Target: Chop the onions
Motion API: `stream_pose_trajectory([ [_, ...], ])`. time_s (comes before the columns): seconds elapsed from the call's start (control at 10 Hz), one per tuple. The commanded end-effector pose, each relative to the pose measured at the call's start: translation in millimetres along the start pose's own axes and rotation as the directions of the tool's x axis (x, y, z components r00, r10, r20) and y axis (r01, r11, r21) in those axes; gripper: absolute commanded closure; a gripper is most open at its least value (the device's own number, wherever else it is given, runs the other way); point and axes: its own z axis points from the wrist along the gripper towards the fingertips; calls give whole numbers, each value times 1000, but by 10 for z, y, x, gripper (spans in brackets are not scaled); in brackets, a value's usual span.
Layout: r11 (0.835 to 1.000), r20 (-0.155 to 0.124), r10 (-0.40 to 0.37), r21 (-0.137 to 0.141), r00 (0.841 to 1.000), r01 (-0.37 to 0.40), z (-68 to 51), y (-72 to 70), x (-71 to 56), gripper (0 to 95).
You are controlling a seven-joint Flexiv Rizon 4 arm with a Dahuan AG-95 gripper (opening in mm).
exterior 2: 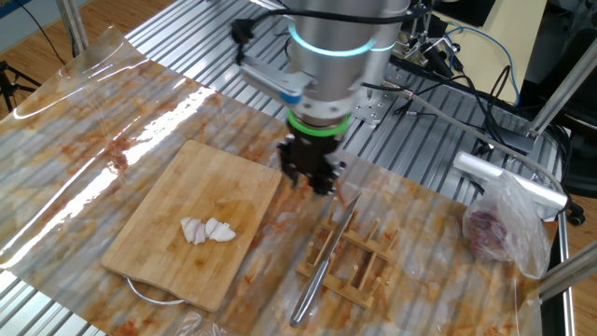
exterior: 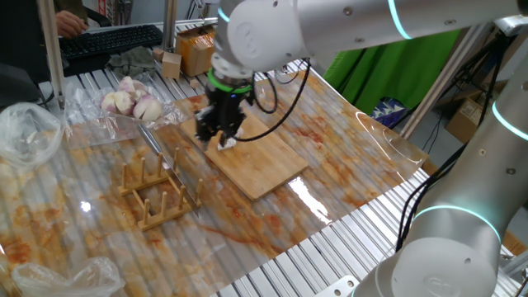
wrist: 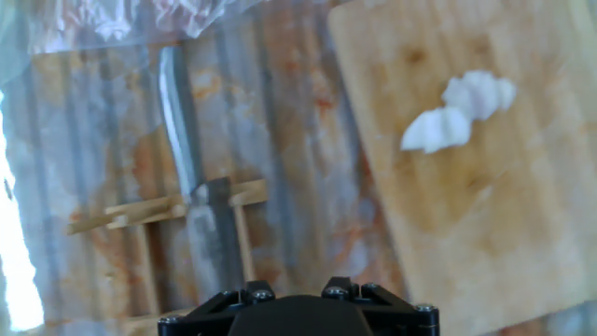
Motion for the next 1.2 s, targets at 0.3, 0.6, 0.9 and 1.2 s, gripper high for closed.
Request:
stream_pose_trajectory([
  [0.3, 998, 10, -62, -12, 998, 62, 61, -331, -200, 760],
  [0.6, 997, 3, -71, -11, 997, 72, 15, -433, -325, 760],
  [0.9, 996, -11, -90, -17, 996, 90, -24, -484, -390, 950],
  [1.2, 995, -18, -93, -27, 996, 92, -43, -510, -429, 950],
])
